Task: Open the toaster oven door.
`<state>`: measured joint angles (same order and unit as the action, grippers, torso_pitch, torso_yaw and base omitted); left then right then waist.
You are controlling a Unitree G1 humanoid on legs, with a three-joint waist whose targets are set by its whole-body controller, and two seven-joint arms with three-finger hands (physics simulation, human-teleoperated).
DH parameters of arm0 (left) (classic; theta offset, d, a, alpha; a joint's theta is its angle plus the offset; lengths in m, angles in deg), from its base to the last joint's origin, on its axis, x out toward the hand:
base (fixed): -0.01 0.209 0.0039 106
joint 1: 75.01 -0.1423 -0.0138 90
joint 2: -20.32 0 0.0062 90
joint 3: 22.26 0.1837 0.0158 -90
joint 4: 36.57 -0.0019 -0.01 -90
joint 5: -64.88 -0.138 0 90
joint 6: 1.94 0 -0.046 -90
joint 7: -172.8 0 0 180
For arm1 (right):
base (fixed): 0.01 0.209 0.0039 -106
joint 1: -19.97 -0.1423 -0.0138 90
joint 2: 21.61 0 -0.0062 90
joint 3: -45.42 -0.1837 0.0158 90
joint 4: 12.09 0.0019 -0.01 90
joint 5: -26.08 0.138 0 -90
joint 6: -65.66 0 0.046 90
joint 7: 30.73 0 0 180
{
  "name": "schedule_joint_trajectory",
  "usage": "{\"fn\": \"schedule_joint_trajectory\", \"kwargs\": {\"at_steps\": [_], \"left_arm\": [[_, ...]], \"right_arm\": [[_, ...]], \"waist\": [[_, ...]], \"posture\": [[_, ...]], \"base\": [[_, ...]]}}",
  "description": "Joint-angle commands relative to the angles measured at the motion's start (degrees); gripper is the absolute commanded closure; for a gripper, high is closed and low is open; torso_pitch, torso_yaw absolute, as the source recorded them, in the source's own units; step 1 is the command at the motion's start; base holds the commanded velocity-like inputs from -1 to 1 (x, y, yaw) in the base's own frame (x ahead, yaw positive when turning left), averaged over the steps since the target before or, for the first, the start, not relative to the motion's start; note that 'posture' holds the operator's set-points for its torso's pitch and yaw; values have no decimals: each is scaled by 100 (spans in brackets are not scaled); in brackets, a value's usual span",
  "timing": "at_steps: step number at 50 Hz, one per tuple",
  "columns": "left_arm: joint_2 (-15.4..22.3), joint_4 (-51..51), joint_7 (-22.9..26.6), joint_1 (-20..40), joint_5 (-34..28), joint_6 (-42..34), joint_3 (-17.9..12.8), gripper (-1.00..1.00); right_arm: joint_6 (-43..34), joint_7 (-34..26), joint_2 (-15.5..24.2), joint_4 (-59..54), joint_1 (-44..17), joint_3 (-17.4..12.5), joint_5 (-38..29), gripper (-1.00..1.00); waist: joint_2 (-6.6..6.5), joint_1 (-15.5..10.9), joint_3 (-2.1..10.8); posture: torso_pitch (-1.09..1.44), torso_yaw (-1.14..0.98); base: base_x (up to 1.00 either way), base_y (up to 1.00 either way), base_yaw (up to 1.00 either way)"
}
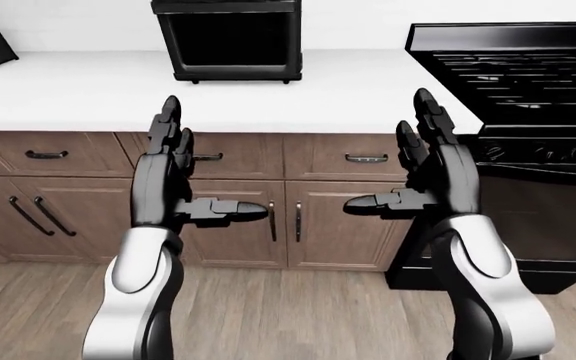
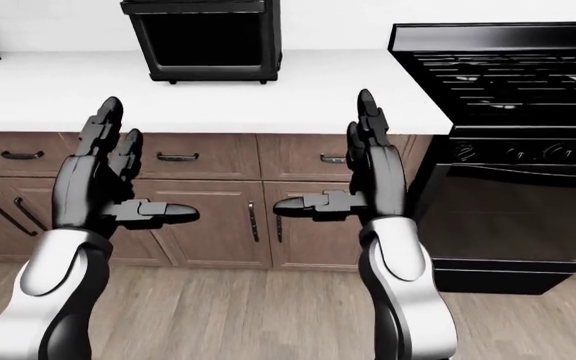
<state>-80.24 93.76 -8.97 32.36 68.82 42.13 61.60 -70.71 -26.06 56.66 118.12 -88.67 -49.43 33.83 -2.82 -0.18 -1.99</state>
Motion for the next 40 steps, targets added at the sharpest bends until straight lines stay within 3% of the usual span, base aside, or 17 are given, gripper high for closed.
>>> {"fn": "schedule_joint_trajectory", "kwargs": {"at_steps": [1,3,9,11,13,15,17,23,25,26,27,28,30,33,36,38,40], "left_arm": [[7,115,5,146,-3,160,37,-100],[0,137,-1,137,-14,143,57,-100],[-16,125,15,96,-33,183,62,-100],[-20,134,15,91,-34,179,66,-100],[-18,126,18,104,-41,177,70,-100],[-20,124,21,109,-45,178,69,-100],[-25,112,21,102,-51,194,76,-100],[-30,102,7,137,-48,204,57,-100],[-29,117,-1,143,-45,184,61,-100],[-27,101,1,137,-46,205,62,-100],[-29,122,-6,128,-43,188,58,-100],[-29,118,-1,117,-38,206,53,-100],[-22,151,-5,115,-32,178,45,-100],[-16,133,-7,120,-30,191,45,-100],[-30,97,-7,79,-48,255,79,-100],[-30,86,-5,93,-52,254,76,-100],[-33,118,-11,113,-64,203,96,-100]], "right_arm": [[153,27,46,155,-137,-87,18,-100],[166,32,46,167,-124,-89,40,-100],[221,49,49,159,-80,-100,92,-100],[234,51,52,156,-71,-96,98,-100],[222,53,59,181,-63,-108,117,-100],[276,41,56,159,-41,-112,150,-100],[298,34,60,149,-31,-110,161,-100],[280,84,48,161,-54,-129,220,-100],[284,88,57,165,-52,-140,240,-100],[264,103,57,188,-50,-146,253,-100],[298,108,57,169,-41,-156,266,-100],[340,106,60,138,-33,-162,273,-100],[382,106,67,112,-20,-163,283,-100],[415,110,79,124,8,-166,299,-100],[515,99,73,64,49,-165,311,-100],[533,98,73,61,59,-172,325,-100],[588,85,78,34,89,-178,333,-100]], "waist": [[-68,35,75],[-22,35,130],[223,-24,65],[369,-55,81],[625,-78,136],[447,-14,60],[522,10,0],[271,73,-75],[95,107,-37],[-53,117,9],[-280,98,101],[-132,16,48],[-145,13,0],[-12,-50,63],[146,-116,22],[294,-159,39],[568,-174,120]], "posture": [[0,0],[0,0],[0,0],[0,0],[0,0],[0,0],[0,0],[0,0],[0,0],[0,0],[0,0],[0,0],[0,0],[0,0],[0,0],[0,0],[0,0]], "base": [[14,9,0],[16,9,0],[20,8,0],[20,7,0],[21,5,0],[29,0,0],[37,0,0],[43,0,0],[44,0,0],[45,0,0],[44,0,0],[45,0,0],[44,0,0],[45,0,0],[45,0,0],[45,0,0],[45,0,0]]}}
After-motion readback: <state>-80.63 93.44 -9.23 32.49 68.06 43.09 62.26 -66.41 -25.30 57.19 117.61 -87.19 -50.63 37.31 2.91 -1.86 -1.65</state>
